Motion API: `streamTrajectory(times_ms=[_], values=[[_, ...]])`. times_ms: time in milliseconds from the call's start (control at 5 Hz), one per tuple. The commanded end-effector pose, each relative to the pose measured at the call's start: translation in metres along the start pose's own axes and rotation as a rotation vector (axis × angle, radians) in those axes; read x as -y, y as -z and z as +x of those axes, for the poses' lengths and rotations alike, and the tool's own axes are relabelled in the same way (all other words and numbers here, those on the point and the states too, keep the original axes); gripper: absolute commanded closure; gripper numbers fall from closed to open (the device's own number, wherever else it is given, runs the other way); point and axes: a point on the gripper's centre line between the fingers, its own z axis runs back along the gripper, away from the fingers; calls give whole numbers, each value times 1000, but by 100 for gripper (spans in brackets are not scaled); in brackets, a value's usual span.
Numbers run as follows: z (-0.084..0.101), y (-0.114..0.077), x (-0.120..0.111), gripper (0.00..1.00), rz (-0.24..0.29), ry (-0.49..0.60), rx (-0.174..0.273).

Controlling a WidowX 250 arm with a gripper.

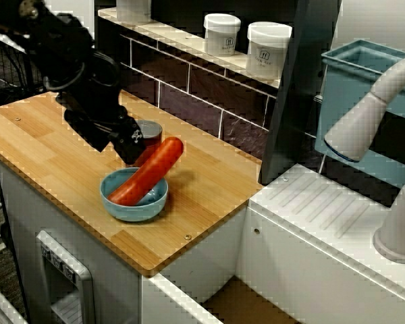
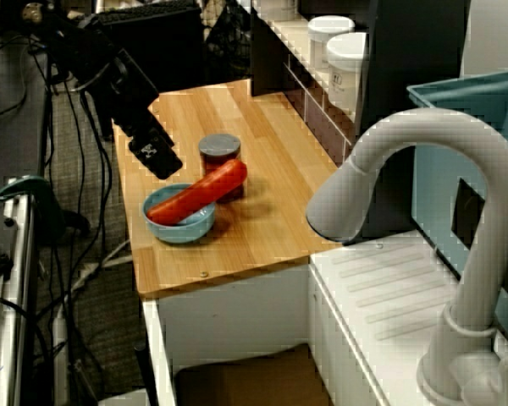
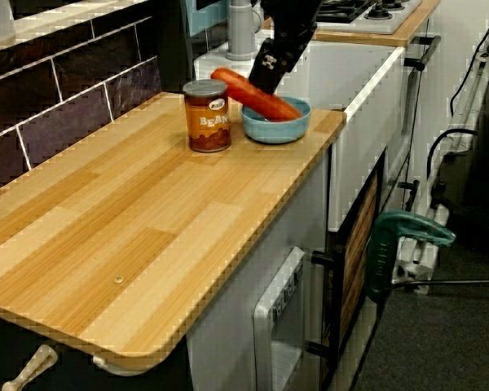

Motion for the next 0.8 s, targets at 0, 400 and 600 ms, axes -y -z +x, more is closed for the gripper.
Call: streamTrajectory(times_ms=[0, 400, 600], values=[[18, -1, 7, 0, -42, -25, 27], [9, 12, 13, 0, -32, -20, 31], [5, 24, 16, 0, -26, -11, 24]])
